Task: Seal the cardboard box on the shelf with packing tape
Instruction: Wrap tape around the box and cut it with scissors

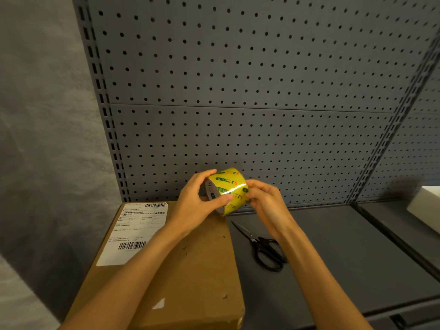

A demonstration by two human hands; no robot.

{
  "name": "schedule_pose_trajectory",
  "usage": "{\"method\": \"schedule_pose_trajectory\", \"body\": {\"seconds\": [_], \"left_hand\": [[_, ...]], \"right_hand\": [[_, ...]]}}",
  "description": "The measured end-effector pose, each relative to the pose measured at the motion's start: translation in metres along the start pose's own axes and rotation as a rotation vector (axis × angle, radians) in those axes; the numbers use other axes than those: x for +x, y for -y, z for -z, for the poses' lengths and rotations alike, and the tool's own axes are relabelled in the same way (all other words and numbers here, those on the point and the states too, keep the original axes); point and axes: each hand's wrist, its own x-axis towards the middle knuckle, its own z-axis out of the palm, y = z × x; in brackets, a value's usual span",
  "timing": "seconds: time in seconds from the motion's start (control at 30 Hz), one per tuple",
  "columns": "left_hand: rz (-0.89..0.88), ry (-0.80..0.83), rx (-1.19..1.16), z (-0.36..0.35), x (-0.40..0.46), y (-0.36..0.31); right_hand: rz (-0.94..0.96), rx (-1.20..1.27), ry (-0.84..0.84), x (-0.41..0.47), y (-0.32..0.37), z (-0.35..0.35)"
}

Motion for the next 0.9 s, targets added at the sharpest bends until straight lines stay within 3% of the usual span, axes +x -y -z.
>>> {"method": "schedule_pose_trajectory", "body": {"seconds": [0.9], "left_hand": [[0.094, -0.037, -0.092, 0.000, 0.001, -0.004]], "right_hand": [[-0.002, 0.073, -0.036, 0.002, -0.008, -0.008]]}}
